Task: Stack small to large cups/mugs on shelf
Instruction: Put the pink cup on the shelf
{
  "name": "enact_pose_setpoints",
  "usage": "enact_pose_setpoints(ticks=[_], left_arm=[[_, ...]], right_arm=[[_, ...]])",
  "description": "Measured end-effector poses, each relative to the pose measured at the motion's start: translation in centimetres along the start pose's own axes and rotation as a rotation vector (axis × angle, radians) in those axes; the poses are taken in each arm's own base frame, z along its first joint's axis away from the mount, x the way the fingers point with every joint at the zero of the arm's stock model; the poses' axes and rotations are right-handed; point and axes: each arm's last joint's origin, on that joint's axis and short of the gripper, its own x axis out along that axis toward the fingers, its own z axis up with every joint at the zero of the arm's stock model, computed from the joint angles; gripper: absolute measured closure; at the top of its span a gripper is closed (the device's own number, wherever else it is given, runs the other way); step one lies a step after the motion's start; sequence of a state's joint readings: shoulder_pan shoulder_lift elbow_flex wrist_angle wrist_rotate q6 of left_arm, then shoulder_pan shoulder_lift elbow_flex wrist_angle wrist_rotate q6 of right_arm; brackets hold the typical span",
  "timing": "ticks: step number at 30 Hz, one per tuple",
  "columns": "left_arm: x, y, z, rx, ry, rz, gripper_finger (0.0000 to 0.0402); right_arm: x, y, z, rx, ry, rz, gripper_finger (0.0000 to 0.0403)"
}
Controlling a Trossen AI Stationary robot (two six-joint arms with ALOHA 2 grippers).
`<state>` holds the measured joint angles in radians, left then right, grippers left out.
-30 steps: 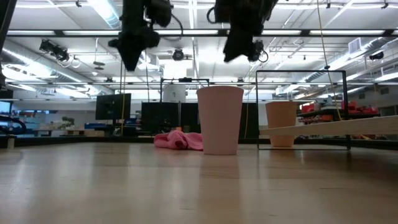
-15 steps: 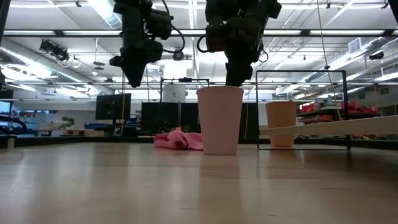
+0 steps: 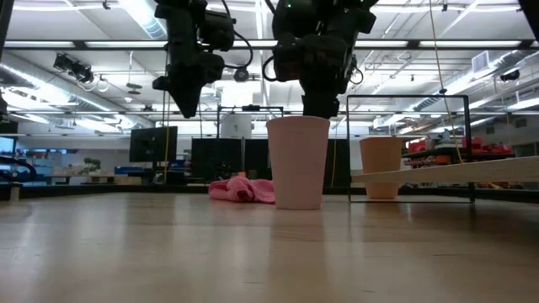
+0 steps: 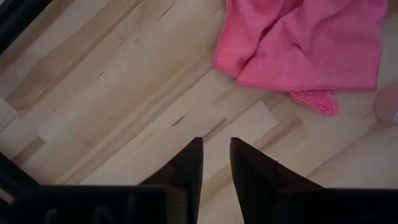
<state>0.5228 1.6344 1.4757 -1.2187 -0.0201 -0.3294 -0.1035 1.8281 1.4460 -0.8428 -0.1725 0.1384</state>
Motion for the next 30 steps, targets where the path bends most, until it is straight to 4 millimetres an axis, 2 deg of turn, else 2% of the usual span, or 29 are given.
enact_pose_setpoints(ticks=[14,30], left_arm=[[0.02,-0.06,0.21,-0.001,-0.02,-0.006,0.0317],[0.01,-0.13,0.37,-0.001,-0.036,-0.012,0.0323]], right_arm=[[0.39,-0.01,0.11,0.007,-0.001,0.001,0.0273],[0.39,-0.01,0.12,0.041,-0.002,0.001,0.0334]])
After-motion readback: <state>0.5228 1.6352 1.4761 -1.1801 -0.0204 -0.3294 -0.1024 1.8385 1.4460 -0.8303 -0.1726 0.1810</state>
